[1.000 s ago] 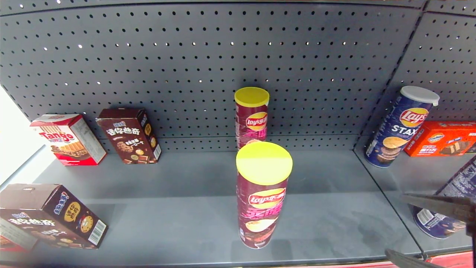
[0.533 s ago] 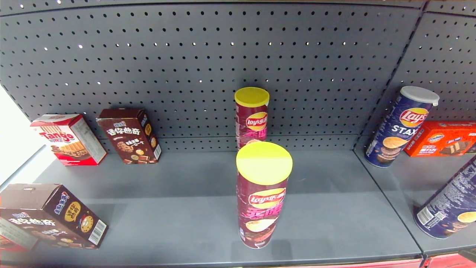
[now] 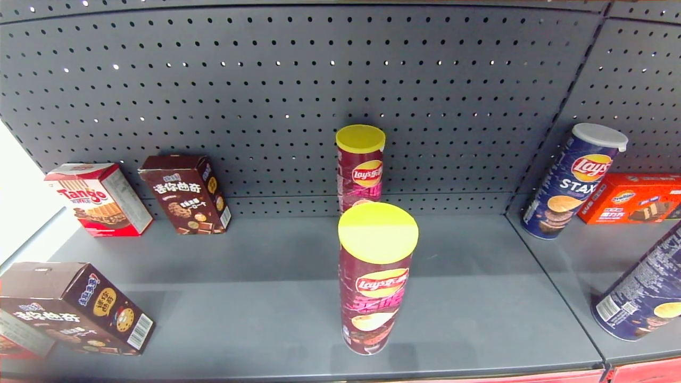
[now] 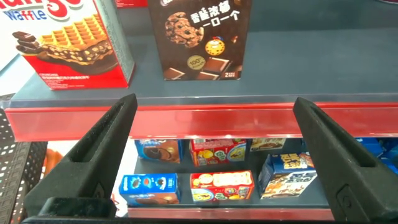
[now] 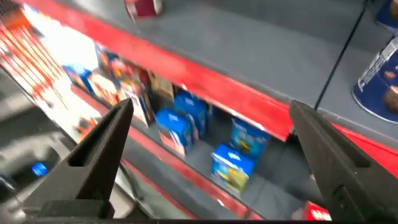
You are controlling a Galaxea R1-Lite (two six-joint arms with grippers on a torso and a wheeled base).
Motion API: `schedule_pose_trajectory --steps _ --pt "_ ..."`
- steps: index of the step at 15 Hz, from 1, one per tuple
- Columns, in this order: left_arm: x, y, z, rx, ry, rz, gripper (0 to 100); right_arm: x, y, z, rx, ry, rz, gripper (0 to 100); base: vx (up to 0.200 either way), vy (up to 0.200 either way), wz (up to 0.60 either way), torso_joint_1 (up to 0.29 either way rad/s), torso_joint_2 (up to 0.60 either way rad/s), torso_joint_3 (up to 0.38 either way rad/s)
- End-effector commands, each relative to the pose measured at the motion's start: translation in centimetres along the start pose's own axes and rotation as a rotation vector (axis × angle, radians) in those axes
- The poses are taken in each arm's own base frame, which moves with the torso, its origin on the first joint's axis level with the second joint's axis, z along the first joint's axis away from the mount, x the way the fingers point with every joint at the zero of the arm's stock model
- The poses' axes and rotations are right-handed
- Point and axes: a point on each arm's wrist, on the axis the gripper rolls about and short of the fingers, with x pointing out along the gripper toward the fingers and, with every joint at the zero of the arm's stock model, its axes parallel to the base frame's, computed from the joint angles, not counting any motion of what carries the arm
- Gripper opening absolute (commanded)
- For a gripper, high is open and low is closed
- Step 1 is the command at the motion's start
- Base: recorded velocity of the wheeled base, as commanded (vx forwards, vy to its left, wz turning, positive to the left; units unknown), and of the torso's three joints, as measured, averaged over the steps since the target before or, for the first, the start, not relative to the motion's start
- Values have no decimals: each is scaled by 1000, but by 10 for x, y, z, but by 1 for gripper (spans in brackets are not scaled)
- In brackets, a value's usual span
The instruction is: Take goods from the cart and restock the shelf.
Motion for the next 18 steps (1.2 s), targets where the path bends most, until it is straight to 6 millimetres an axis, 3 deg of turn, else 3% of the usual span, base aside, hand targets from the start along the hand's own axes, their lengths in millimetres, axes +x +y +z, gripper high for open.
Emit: schedule_pose_trajectory --steps 1,7,10,12,14,15,18 --pt "0 0 0 0 1 2 100 -3 0 -1 -1 -41 22 100 0 0 0 0 0 0" --pt "0 0 0 37 3 5 100 -3 0 -1 52 -39 -18 100 0 0 0 0 0 0" --pt "0 0 0 40 3 5 100 -4 -5 -1 30 -29 -225 100 0 0 0 0 0 0" --pt "0 0 0 37 3 6 100 -3 -3 -1 -67 -46 88 100 0 0 0 0 0 0" --pt "0 0 0 36 3 3 100 -3 -4 -1 -62 -46 91 100 0 0 0 0 0 0" --pt "0 0 0 36 3 3 100 -3 -6 -2 50 -33 -69 100 0 0 0 0 0 0" --pt "0 0 0 36 3 2 100 -3 -1 -2 60 -31 -223 100 0 0 0 0 0 0"
